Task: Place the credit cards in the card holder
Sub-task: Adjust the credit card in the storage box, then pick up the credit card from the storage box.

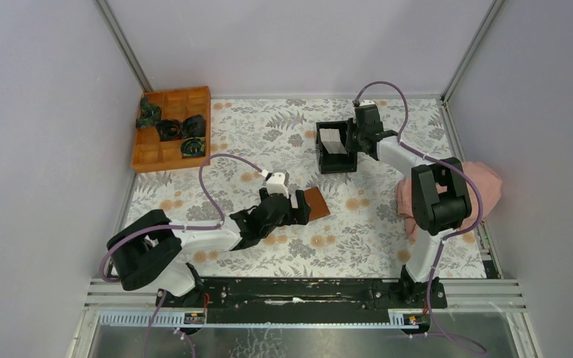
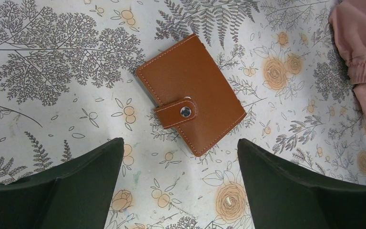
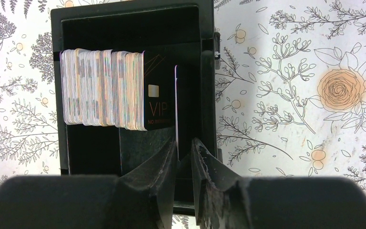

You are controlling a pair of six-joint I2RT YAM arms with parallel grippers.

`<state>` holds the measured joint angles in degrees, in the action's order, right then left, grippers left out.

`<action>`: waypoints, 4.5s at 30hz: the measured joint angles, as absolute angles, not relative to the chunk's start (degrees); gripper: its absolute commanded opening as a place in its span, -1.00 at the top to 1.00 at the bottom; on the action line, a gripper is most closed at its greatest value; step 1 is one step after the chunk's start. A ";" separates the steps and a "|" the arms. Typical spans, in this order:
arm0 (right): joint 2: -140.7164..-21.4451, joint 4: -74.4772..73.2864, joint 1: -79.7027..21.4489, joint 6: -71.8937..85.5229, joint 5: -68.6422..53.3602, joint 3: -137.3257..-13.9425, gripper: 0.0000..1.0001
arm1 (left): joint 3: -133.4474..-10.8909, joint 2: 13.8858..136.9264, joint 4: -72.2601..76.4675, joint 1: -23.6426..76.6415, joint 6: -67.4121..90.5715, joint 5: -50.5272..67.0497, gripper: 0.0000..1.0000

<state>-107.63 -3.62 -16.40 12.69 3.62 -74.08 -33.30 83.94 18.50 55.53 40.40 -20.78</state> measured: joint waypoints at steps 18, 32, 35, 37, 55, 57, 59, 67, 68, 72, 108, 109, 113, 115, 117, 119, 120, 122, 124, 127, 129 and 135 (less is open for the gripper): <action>-107.63 -4.75 -16.64 11.35 5.76 -74.70 1.00 | -33.28 84.23 19.33 55.53 40.42 -20.80 -0.91; -105.69 -6.61 -19.29 8.01 12.01 -76.01 1.00 | -32.82 83.53 19.75 55.53 40.38 -21.39 -0.94; -103.59 -7.14 -20.29 7.09 13.76 -76.07 1.00 | -32.91 82.61 19.68 55.55 40.32 -21.93 -0.95; -101.75 -7.49 -20.71 6.76 14.46 -76.07 1.00 | -33.23 81.80 19.57 55.53 40.12 -22.31 -0.95; -74.06 -18.81 -21.02 9.41 7.70 -67.72 1.00 | -36.12 68.01 15.88 55.46 37.17 -24.62 -1.00; -71.81 -19.73 -21.02 9.91 6.92 -66.92 1.00 | -35.77 66.02 15.81 55.46 37.19 -24.73 -1.00; -71.35 -20.01 -21.02 10.31 6.33 -66.89 1.00 | -35.27 64.64 15.79 55.46 37.23 -24.77 -1.00; -82.48 -19.31 -21.02 10.28 6.31 -67.85 1.00 | -34.24 64.88 15.57 55.46 37.36 -24.95 -1.00; -83.99 -19.07 -21.02 10.26 6.46 -68.20 1.00 | -34.24 65.19 15.57 55.46 37.36 -24.93 -1.00; -89.58 -17.96 -21.02 9.78 7.07 -70.57 1.00 | -33.98 66.24 15.66 55.46 37.36 -24.95 -1.00; -112.12 -13.21 -23.51 1.02 15.38 -86.89 -0.03 | -32.10 74.11 20.18 55.44 36.84 -24.25 -1.00; -111.92 -13.06 -23.53 1.30 15.27 -86.85 -0.02 | -32.10 74.11 20.21 55.44 36.84 -24.21 -1.00; -110.65 -12.99 -23.53 2.04 13.98 -86.76 -0.02 | -32.10 74.04 20.23 55.44 36.84 -23.97 -1.00; -110.08 -12.99 -23.53 2.26 13.87 -86.76 -0.02 | -32.08 73.87 20.23 55.44 36.84 -23.90 -1.00; -109.91 -12.99 -23.53 2.46 13.89 -86.76 -0.02 | -31.90 73.47 20.23 55.44 36.84 -23.88 -1.00; -109.89 -12.95 -23.53 2.68 13.85 -86.52 -0.02 | -31.62 73.10 20.27 55.40 36.84 -23.90 -1.00; -109.75 -12.86 -23.53 2.83 13.80 -86.11 -0.02 | -31.46 72.97 20.27 55.40 36.84 -23.88 -1.00; -109.27 -12.67 -23.53 2.98 13.61 -84.58 -0.02 | -31.29 72.88 20.25 55.40 36.84 -23.88 -1.00; -108.68 -12.62 -23.53 3.16 13.37 -82.72 -0.01 | -31.16 72.88 20.27 55.40 36.84 -23.88 -1.00; -107.85 -12.53 -23.53 3.38 13.21 -79.85 0.03 | -31.00 72.88 20.32 55.40 36.86 -23.88 -0.99; -107.81 -12.53 -23.53 3.38 13.15 -79.07 0.07 | -30.89 72.88 20.43 55.40 36.88 -23.86 -1.00; -107.81 -12.10 -23.53 3.46 13.04 -77.84 0.47 | -30.85 72.97 20.84 55.40 36.91 -23.81 -1.00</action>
